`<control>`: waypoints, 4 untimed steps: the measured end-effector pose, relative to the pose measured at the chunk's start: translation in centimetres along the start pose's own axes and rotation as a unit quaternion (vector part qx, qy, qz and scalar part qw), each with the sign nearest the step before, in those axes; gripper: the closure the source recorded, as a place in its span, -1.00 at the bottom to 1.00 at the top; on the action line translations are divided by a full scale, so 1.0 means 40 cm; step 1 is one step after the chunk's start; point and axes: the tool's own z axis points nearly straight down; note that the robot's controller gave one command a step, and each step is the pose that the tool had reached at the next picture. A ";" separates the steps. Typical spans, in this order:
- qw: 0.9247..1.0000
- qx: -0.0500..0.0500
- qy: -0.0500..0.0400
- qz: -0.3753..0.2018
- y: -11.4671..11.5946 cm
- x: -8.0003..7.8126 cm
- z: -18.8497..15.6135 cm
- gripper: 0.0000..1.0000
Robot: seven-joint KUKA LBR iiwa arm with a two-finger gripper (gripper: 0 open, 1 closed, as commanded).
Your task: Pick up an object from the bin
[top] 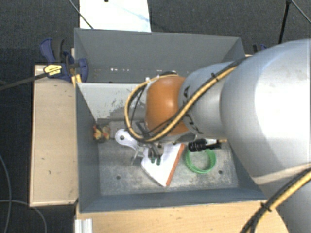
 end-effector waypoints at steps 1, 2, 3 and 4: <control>1.000 0.000 0.000 0.000 0.000 0.000 0.000 1.00; 1.000 0.002 0.004 -0.005 -0.013 0.003 -0.051 1.00; 1.000 0.001 0.001 -0.004 0.008 -0.008 -0.092 -1.00; 1.000 0.001 0.001 -0.003 0.007 -0.007 -0.091 -1.00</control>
Offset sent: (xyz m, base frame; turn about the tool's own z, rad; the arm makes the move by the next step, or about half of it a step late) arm -0.0011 -0.0064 0.0293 -0.0143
